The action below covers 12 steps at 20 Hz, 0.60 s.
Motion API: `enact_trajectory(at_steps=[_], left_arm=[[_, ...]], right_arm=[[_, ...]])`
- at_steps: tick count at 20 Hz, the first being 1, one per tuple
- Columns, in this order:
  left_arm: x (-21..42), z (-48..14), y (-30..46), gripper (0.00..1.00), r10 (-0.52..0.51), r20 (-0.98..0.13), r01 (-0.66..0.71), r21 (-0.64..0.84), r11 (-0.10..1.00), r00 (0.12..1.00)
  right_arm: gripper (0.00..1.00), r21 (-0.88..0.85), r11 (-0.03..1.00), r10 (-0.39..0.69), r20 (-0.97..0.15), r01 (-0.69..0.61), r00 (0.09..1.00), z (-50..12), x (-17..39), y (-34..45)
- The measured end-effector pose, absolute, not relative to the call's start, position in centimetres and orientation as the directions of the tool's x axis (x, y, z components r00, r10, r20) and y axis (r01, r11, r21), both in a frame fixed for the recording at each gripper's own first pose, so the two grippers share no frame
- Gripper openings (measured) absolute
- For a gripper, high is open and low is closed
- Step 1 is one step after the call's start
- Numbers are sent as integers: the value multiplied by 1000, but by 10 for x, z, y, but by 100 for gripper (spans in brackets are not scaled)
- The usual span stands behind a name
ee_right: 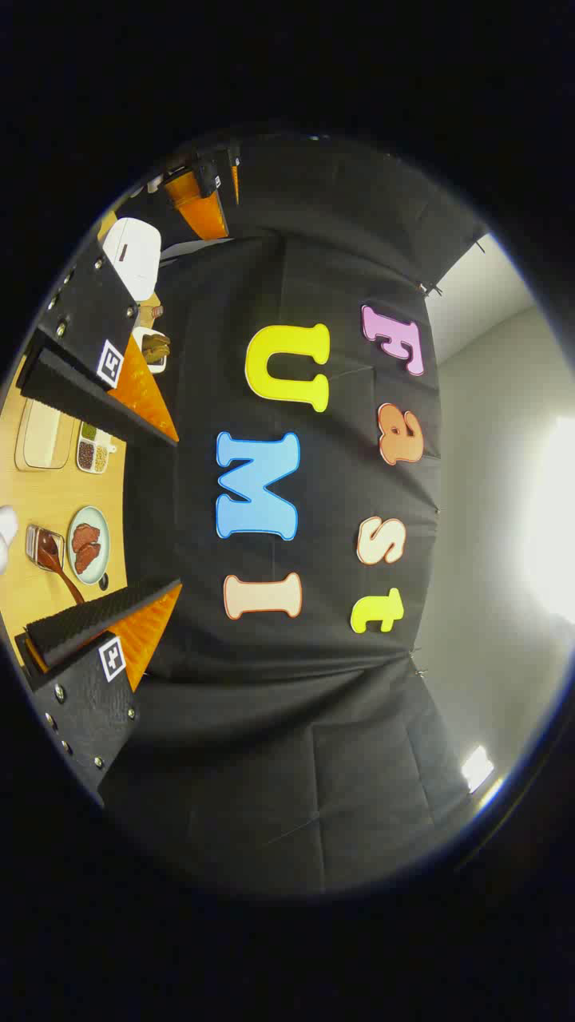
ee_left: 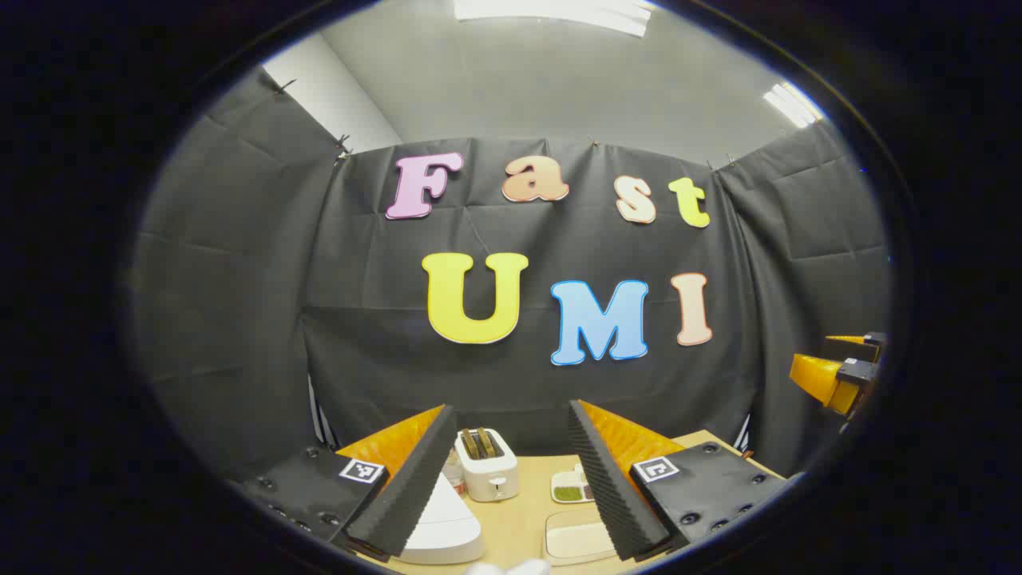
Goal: Close the left gripper, press the button to open the rice cooker; take a wooden spoon from the chopstick holder with the right hand, scoop a spoonful of rice and pour it into the rice cooker, then put the wooden spoon back into the chopstick holder.
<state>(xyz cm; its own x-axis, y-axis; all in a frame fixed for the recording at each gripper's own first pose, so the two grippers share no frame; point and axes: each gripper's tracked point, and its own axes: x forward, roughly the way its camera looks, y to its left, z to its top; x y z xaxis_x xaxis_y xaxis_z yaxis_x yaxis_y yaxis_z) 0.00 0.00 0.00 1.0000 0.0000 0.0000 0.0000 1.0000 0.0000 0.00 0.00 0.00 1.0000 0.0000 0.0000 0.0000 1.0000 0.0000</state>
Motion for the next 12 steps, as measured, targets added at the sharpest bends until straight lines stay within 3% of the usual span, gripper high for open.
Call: enact_trajectory(at_steps=[12], left_arm=[[-3,-4,6,99,15,-8,-15,4,1000,1000]], right_arm=[[97,48,999,14,-37,-12,999,-5,-3,4]])
